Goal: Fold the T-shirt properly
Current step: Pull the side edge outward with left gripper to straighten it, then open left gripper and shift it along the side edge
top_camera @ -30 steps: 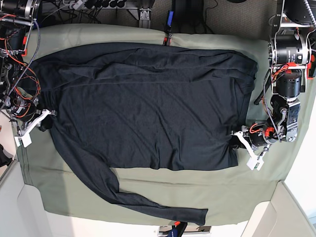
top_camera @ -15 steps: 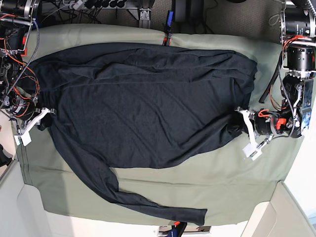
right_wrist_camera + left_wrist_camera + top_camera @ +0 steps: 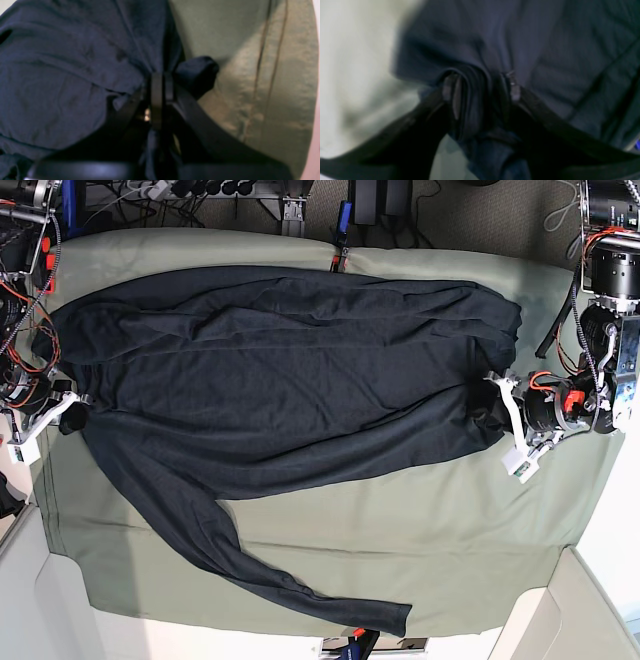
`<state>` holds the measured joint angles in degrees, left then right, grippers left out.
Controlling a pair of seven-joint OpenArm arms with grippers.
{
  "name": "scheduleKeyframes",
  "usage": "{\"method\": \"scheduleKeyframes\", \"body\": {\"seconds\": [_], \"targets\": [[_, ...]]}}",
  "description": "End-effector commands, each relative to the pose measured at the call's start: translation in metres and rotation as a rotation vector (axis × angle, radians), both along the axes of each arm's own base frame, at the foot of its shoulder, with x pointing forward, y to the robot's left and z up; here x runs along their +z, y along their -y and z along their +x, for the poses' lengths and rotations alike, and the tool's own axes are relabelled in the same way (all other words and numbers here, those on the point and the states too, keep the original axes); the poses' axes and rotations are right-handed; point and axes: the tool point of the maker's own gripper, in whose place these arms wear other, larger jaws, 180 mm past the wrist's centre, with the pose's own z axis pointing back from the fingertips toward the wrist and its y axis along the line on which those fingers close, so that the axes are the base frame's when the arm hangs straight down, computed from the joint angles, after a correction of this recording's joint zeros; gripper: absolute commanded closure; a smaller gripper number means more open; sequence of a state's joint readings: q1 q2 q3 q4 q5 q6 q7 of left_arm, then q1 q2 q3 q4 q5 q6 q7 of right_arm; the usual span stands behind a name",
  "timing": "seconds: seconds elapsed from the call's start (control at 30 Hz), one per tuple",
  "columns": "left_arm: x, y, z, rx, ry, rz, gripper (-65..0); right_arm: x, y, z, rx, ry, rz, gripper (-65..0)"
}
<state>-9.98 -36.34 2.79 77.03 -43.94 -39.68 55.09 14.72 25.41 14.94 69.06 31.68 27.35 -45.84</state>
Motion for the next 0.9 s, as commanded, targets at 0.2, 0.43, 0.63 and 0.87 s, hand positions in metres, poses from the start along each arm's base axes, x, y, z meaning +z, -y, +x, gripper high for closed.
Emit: {"method": "scheduleKeyframes", "body": {"seconds": [0.2,0.43,0.63,0.87], "targets": [[0.041,-0.010,0.041,0.018,0.161,-0.002,-29.0,0.018,0.005,0.010,0.011,0.060,-0.008,0.0],[0.015,-0.025,0.031,0.110,0.024,-0.088,-39.6,0.019,0.006,0.011,0.009,0.071,-0.008,0.0],[0.022,-0.034,0.040,0.131,0.100,-0.085,-39.6,0.020,0.006,0.013,0.006,0.080,-0.009,0.0],[0.026,-0.030,0.054,0.126,0.154,-0.057,-39.6,0.020,0.006,0.013,0.006,0.080,-0.009,0.0]]}}
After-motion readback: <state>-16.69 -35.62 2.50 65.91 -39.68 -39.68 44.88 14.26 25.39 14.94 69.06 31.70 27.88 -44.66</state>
